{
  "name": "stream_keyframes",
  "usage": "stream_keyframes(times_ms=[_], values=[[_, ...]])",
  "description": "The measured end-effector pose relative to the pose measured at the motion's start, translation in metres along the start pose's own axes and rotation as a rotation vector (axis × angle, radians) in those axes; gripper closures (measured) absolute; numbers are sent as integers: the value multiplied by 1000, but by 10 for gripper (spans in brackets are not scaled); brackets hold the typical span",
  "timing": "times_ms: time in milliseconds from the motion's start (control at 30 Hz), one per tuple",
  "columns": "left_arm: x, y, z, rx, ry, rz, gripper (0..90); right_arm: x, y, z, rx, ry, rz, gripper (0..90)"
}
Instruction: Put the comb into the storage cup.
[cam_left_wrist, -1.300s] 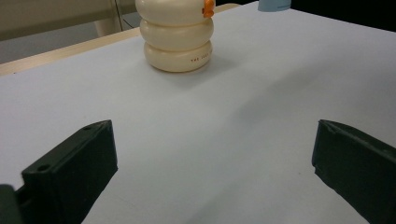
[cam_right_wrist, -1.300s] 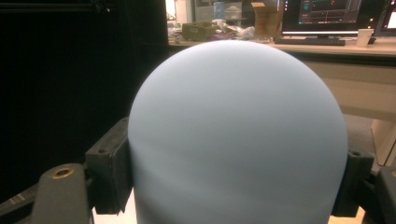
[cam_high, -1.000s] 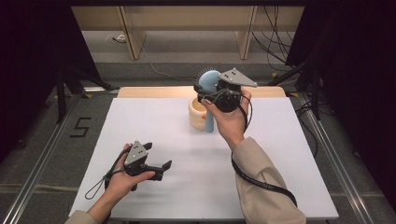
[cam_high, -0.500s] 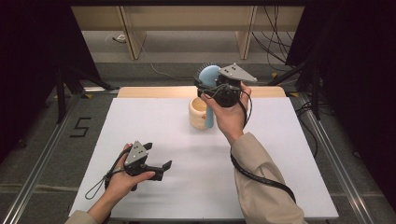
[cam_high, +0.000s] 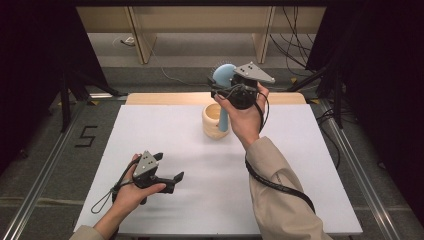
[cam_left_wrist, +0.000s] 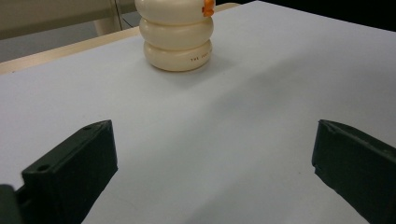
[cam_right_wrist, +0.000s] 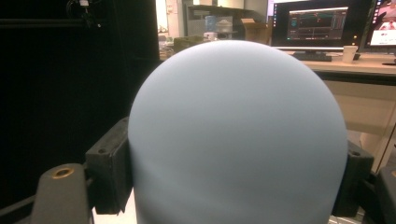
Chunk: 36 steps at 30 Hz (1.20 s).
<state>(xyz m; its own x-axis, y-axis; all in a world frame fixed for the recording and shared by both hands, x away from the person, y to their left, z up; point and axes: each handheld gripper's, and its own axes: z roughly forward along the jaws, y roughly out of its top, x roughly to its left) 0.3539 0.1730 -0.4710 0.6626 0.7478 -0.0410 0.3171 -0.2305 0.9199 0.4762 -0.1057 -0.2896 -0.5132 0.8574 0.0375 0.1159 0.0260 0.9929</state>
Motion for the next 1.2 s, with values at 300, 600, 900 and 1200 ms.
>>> stream_keyframes(times_ms=[300, 600, 900, 1200], values=[[0, 0, 0, 1, 0, 0, 0, -3, 3, 4, -9, -7, 2, 217], [0, 0, 0, 3, -2, 3, 0, -6, 4, 9, -12, -16, 10, 217], [0, 0, 0, 3, 0, 0, 0, -9, 5, 13, -20, -31, 8, 217], [0, -1, 0, 3, 0, 0, 0, -11, 5, 17, -23, -36, 9, 217]])
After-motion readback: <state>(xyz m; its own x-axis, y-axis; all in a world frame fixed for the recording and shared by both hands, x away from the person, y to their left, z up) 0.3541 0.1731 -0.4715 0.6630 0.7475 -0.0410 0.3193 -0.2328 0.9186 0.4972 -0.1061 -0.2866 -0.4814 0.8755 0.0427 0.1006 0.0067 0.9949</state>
